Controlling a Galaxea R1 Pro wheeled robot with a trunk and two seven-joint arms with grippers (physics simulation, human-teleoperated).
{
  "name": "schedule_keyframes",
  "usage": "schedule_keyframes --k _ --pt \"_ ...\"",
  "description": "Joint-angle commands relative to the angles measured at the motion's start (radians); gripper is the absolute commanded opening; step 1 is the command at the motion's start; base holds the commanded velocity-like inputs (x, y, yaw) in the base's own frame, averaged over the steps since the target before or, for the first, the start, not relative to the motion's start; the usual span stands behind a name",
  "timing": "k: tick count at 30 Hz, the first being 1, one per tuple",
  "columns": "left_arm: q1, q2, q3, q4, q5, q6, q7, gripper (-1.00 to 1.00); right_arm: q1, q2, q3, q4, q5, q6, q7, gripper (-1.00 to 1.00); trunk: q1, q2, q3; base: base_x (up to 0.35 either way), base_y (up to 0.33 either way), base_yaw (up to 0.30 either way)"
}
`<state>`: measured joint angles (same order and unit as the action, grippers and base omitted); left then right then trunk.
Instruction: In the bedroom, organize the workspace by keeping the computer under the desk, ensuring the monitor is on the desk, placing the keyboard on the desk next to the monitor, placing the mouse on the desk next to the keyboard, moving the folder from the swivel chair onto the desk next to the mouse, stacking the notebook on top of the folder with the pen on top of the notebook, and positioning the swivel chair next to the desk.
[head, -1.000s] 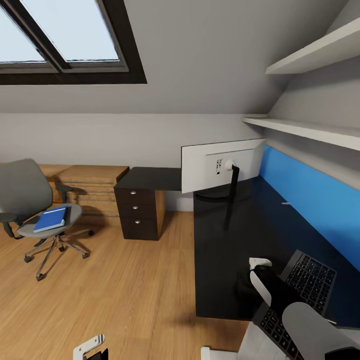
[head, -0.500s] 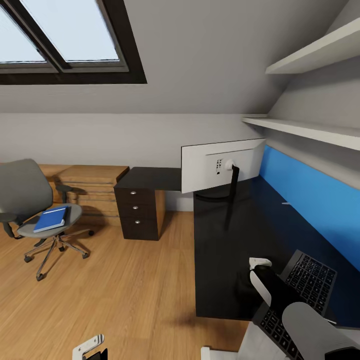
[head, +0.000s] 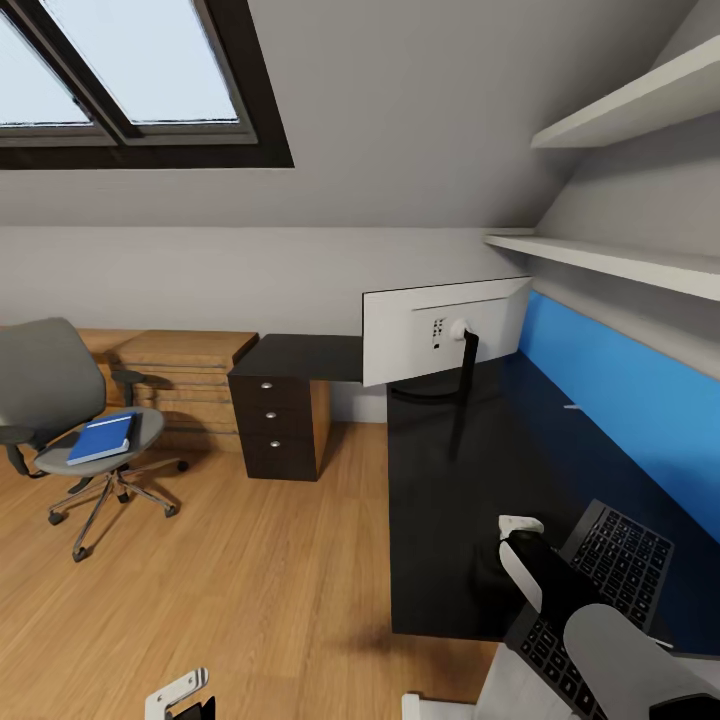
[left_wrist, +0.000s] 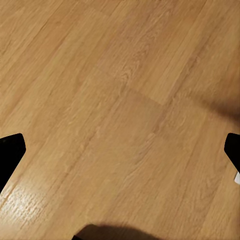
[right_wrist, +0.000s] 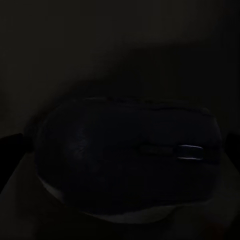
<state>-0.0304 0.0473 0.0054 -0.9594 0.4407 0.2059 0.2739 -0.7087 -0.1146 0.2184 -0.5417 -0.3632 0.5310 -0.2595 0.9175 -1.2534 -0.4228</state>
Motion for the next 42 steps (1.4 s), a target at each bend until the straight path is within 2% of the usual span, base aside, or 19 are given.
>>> schedule_keyframes --k 1,13,16,25,40,41,42 --pt "0.000 0.000 -0.001 -0.002 0.009 0.004 0.005 1.00 0.000 -0.002 0.009 0.000 0.001 0.009 -0.010 1.00 0.000 -0.001 -0.001 0.000 0.000 0.000" --pt "0.000 -0.001 -0.001 -0.002 0.009 0.004 0.005 1.00 0.000 -0.002 0.009 0.000 0.003 0.009 -0.011 1.00 0.000 -0.001 -0.001 0.000 0.000 0.000" --pt "0.000 -0.001 -0.001 -0.002 0.009 0.004 0.005 1.00 0.000 -0.002 0.009 0.000 0.003 0.009 -0.011 1.00 0.012 -0.022 -0.011 0.000 0.000 0.000" --pt "0.000 -0.001 -0.004 -0.001 0.009 -0.041 0.002 1.00 0.000 -0.002 0.009 0.000 0.003 0.009 -0.011 1.00 0.012 -0.022 -0.011 0.000 0.000 0.000" --pt "0.000 -0.001 -0.004 -0.001 0.009 -0.046 0.002 1.00 0.000 -0.002 0.009 0.002 0.003 0.017 -0.011 1.00 0.012 -0.022 -0.011 0.000 0.000 0.000" --pt "0.000 -0.001 -0.004 -0.001 0.009 -0.046 0.002 1.00 0.000 -0.002 0.009 0.002 0.003 0.017 -0.011 -1.00 0.012 -0.022 -0.011 0.000 0.000 0.000" --pt "0.000 -0.001 -0.004 -0.001 0.009 -0.046 0.002 1.00 0.000 -0.002 0.009 0.002 0.003 0.018 -0.011 -1.00 0.012 -0.022 -0.011 0.000 0.000 0.000"
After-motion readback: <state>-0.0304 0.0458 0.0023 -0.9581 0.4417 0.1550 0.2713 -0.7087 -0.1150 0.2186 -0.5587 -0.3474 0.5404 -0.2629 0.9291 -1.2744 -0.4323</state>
